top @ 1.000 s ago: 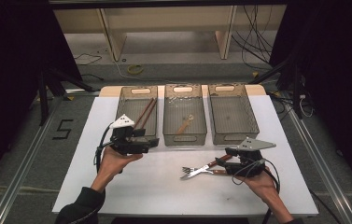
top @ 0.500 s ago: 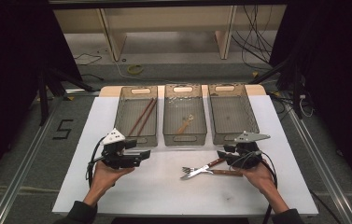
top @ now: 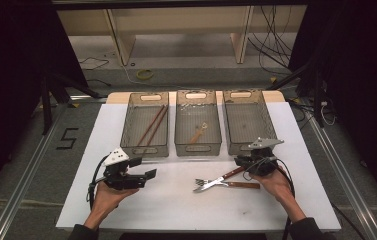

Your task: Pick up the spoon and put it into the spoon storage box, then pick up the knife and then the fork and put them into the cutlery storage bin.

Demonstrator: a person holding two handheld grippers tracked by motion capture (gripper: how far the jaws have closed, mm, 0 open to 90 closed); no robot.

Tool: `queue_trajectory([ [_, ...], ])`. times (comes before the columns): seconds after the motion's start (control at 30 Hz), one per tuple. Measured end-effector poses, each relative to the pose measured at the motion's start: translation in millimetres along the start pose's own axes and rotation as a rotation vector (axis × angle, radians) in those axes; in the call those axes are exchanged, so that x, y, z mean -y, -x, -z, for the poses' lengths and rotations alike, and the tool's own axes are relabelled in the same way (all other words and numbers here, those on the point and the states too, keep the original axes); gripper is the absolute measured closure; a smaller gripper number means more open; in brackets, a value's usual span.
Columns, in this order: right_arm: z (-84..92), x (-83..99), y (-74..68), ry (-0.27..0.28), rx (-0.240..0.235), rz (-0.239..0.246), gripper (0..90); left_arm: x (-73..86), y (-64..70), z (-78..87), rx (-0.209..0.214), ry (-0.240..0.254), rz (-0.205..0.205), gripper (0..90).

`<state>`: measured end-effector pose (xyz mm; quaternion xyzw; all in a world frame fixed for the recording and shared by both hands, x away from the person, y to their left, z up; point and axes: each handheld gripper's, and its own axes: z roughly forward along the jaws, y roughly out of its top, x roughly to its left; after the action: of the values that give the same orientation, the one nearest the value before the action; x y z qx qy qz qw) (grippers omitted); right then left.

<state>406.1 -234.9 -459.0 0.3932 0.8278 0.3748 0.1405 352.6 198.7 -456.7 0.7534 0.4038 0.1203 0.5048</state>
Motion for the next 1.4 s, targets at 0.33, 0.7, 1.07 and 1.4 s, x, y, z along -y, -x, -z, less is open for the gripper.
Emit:
queue_trajectory([
  [0.33, -9.9, -2.1, 7.1, -0.035, 0.014, 0.005, 88.8, 5.8, 6.8, 5.0, 0.002, 0.010, -0.022, 22.4],
  [0.7, -19.0, -0.3, 13.2, -0.079, 0.026, 0.004, 90.0, 9.5, 12.9, 1.2, 0.009, 0.008, -0.037, 22.5],
  [1.07, -25.9, 1.3, 19.2, -0.111, 0.033, -0.008, 90.0, 13.6, 11.9, 3.4, 0.004, 0.019, -0.027, 22.1],
  [1.4, -26.4, 2.0, 19.4, -0.157, 0.011, 0.000, 90.0, 15.0, 11.4, 3.9, -0.001, 0.020, -0.026, 22.2],
])
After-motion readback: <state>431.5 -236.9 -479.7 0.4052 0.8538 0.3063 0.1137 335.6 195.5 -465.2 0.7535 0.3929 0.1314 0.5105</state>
